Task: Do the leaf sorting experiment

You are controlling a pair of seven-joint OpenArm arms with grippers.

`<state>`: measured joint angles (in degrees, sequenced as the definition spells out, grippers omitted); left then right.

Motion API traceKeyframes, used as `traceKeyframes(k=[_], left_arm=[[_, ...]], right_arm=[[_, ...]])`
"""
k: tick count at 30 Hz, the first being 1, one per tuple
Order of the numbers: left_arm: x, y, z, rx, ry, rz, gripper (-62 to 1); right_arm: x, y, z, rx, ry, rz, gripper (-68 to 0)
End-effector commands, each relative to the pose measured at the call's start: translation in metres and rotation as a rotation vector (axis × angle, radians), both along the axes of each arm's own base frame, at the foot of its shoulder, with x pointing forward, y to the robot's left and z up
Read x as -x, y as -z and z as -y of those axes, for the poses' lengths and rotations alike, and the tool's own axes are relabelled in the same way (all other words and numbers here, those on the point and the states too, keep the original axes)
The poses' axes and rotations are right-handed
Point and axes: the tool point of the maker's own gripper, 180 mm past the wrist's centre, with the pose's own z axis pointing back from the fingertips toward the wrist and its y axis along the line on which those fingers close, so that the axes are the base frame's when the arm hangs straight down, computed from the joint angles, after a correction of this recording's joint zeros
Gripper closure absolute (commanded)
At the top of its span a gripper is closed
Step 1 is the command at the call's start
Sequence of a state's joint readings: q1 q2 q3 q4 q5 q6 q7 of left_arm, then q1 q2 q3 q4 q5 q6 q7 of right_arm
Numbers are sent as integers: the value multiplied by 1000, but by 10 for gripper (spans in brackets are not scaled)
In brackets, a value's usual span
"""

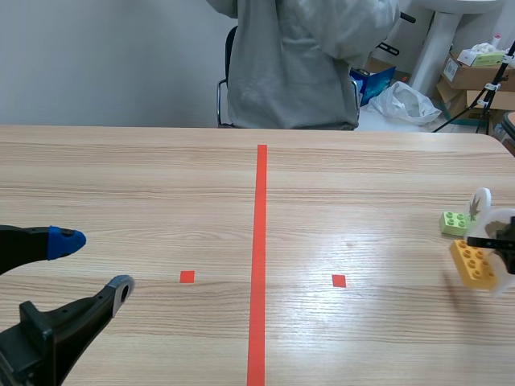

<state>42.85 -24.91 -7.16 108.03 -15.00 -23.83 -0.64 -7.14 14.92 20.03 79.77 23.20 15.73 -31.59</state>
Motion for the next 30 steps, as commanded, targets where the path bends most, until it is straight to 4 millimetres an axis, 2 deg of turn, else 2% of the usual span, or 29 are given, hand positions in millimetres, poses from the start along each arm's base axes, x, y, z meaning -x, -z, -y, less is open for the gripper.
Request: traceKeyframes(k=[1,4,7,10,14,18,24,27,30], left_arm=[[-3,-10,4,29,-1,30,-454],[-3,-10,4,29,-1,30,-454],[-3,-10,4,29,-1,30,-454],[-3,-10,4,29,-1,30,-454],[-3,-10,4,29,-1,29,-454],[-3,-10,4,27,-2,27,-454],[-2,-7,3,18,-2,16,-454],[-2,-7,3,17,-2,13,-454],[-2,-7,3,17,-2,13,-454]], right_arm=[[-2,-11,15,18,29,35,-19],[5,-14,35,49,94,43,-19],[4,-16,39,68,97,65,-19],[-1,-11,30,62,52,67,-19],[-10,5,18,35,12,38,-19],[-15,16,17,8,23,30,-19],[-18,18,18,5,29,28,-28],[-18,18,18,5,29,27,-110],[-17,19,19,5,29,20,-238]])
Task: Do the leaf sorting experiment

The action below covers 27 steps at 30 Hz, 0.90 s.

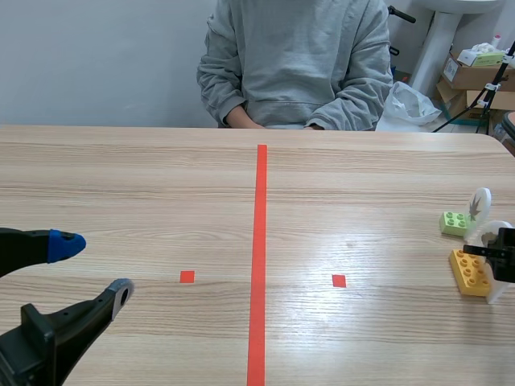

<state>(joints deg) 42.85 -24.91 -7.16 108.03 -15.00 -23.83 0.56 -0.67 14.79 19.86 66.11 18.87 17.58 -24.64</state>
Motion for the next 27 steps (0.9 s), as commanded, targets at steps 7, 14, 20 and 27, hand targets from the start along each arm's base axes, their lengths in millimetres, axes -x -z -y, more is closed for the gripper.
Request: traceKeyframes(k=[7,14,20,27], left_arm=[[-3,-10,4,28,-1,28,-454],[-3,-10,4,27,-2,28,-454],[-3,-10,4,28,-1,28,-454],[-3,-10,4,28,-1,29,-454]], right_arm=[[0,-10,7,36,-57,-23,-550],[10,-45,16,51,-58,-17,-549],[42,-113,16,203,-168,133,-549],[69,-155,-54,159,-497,255,-549]])
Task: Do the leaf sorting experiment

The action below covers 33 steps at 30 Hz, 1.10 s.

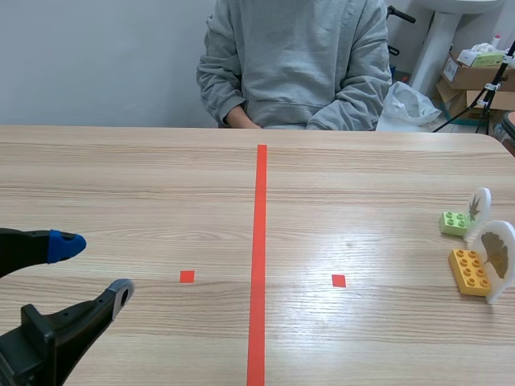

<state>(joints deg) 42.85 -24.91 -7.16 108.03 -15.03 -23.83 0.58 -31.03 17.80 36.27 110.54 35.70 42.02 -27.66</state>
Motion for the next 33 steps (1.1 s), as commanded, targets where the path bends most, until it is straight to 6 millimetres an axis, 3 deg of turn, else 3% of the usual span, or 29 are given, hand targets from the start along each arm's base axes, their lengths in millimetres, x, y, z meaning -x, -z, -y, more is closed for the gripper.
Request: traceKeyframes(k=[1,8,17,20,25,33], left_arm=[[-3,-10,4,28,-1,29,-454],[-3,-11,4,33,-1,36,-454],[-6,-21,5,115,-25,44,-454],[-7,-24,5,148,-37,38,-454],[-8,-27,5,197,-55,30,-454],[-5,-18,5,156,-48,-7,-454]], right_arm=[[-1,-6,-11,-46,-40,22,-549],[7,-30,-55,-73,-160,54,-549],[23,3,-119,-114,-337,-51,-545],[25,5,-134,-122,-380,-41,-542],[26,12,-144,-123,-411,-28,-542],[26,21,-142,-152,-397,-37,-542]])
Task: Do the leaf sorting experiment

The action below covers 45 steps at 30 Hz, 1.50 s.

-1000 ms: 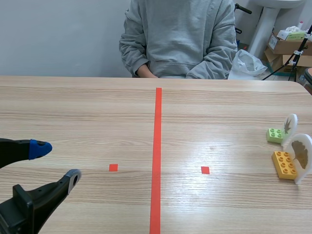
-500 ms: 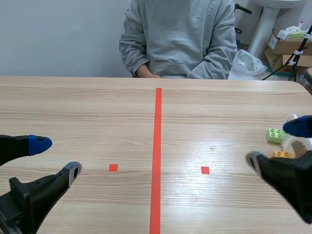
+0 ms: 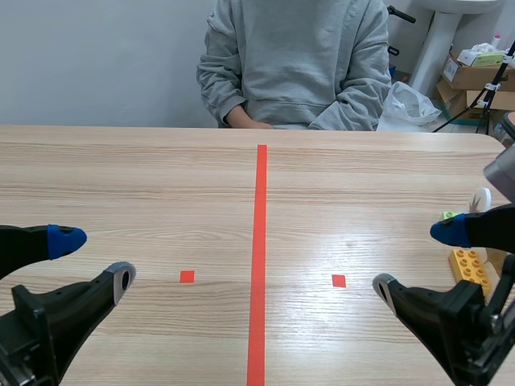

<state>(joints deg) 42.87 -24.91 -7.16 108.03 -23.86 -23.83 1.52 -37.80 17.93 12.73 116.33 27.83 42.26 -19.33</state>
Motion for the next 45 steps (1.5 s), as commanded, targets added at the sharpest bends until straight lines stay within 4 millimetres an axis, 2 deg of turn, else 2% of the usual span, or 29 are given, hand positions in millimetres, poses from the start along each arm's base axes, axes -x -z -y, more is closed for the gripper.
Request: traceKeyframes(k=[1,7,15,45], left_arm=[[-2,-8,3,19,-1,22,-454],[-2,-8,3,18,-1,22,-454],[0,-1,3,-69,28,36,-454],[0,-1,3,-68,28,36,-454]], right_arm=[[-4,-10,-1,-15,-11,37,-542],[-4,-11,-2,-17,-11,41,-542],[-4,-11,-2,-17,-11,40,-542],[-4,-11,-2,-16,-11,41,-542]])
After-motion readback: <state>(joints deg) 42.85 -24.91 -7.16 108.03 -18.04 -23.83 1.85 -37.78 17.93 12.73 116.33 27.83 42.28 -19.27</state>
